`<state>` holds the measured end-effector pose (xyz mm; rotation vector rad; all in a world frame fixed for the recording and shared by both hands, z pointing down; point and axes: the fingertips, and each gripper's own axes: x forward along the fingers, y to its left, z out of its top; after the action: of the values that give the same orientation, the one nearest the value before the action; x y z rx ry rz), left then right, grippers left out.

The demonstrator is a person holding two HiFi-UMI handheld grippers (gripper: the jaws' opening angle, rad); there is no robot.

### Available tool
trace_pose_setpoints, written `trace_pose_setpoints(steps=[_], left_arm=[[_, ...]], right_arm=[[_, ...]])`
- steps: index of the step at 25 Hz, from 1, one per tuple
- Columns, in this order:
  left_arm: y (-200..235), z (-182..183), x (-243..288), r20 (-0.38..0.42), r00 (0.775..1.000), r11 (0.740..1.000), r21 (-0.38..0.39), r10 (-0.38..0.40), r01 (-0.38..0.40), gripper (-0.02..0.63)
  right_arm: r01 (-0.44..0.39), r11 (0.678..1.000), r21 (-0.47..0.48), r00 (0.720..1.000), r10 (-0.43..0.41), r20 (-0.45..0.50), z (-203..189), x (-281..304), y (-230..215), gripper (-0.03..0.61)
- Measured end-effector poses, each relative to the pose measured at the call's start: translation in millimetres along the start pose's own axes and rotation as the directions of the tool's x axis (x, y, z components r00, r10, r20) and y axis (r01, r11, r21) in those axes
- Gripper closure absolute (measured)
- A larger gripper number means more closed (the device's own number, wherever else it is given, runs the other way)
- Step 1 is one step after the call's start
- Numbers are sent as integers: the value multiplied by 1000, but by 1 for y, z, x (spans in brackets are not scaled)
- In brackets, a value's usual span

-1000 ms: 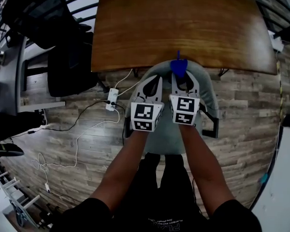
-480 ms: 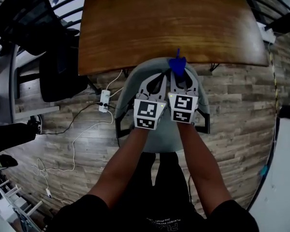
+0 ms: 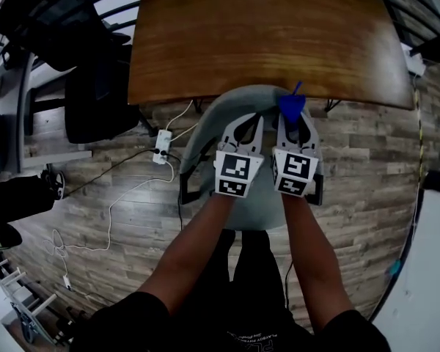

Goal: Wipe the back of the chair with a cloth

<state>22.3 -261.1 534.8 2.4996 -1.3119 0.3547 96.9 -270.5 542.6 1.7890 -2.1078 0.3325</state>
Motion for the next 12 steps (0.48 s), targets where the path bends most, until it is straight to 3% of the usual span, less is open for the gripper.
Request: trace_pose_setpoints(steps=[4,12], left_arm=[[18,-13,-16,4,998,998,21,63,-63,611],[82,-47,-68,-13,976,975,-58,216,-217,611]], right_arm=[[-95,996,-6,995,95,13,-4,0,41,443],[-254,967,-31,967,254,-17,-26,11,123,443]])
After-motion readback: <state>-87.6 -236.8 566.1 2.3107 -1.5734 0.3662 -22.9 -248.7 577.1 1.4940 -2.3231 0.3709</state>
